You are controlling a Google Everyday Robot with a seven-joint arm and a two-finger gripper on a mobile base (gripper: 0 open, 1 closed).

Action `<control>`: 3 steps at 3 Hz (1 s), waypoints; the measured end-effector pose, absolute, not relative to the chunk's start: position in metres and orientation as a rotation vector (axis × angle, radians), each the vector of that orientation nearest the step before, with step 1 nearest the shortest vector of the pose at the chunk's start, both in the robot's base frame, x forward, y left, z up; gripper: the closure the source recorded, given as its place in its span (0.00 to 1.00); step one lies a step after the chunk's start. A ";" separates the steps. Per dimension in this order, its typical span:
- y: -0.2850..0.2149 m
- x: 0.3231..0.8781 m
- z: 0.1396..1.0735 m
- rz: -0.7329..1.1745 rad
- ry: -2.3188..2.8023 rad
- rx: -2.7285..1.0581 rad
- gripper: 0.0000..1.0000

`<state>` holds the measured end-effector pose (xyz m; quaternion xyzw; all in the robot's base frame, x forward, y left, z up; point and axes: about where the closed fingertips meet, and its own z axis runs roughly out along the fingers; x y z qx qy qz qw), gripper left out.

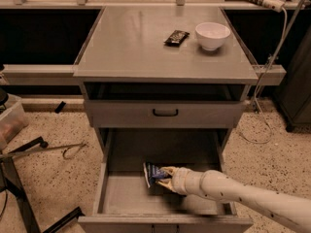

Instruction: Place blue chip bag into middle drawer

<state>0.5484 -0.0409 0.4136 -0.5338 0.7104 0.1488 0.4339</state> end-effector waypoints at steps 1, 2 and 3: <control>-0.041 0.548 0.414 0.371 1.769 -1.330 0.14; -0.041 0.548 0.414 0.371 1.769 -1.330 0.00; -0.041 0.548 0.414 0.371 1.769 -1.330 0.00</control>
Offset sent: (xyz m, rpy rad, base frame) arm 0.0000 0.0000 0.0000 0.0000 0.0000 0.0000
